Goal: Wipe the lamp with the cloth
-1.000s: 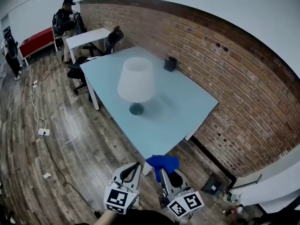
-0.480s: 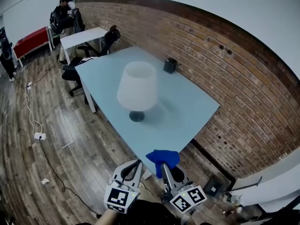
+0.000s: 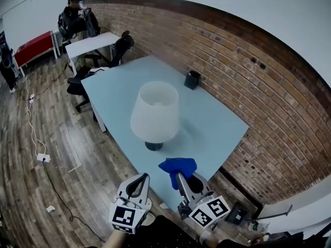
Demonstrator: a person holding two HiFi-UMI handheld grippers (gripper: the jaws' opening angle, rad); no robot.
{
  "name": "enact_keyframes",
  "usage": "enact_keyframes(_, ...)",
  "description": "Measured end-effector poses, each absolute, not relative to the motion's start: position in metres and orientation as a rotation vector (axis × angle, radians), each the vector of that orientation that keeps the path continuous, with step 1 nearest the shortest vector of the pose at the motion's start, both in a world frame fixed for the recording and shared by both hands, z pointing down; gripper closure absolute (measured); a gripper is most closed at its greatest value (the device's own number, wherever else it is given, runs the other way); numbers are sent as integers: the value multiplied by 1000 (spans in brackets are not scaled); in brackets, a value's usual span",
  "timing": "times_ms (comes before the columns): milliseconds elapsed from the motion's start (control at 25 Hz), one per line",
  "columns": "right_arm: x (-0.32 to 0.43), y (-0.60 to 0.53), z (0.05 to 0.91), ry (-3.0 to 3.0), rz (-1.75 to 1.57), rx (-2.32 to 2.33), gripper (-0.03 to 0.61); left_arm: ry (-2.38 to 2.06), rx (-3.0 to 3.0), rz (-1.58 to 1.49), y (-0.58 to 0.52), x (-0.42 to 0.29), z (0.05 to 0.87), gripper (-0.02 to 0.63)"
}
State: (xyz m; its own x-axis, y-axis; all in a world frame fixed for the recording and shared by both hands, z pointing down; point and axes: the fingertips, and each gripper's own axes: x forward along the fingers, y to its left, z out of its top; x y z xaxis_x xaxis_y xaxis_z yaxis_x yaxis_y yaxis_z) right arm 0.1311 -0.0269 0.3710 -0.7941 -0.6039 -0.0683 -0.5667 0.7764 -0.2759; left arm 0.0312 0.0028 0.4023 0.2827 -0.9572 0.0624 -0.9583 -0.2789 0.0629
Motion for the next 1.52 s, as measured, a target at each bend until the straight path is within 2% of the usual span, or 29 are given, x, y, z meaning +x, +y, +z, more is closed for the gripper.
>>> enact_keyframes(280, 106, -100, 307, 2866, -183, -855, 517, -1906, 2399, 7, -59, -24, 385, 604)
enact_keyframes(560, 85, -150, 244, 2870, -19, -700, 517, -1957, 2393, 4, -98, -50, 367, 606)
enact_keyframes(800, 72, -177, 289, 2970, -23, -814, 517, -1983, 2359, 32, -110, -75, 371, 605)
enact_keyframes(1520, 125, -223, 434, 3138, -437, -1130, 517, -1974, 2328, 49, -140, -88, 385, 606)
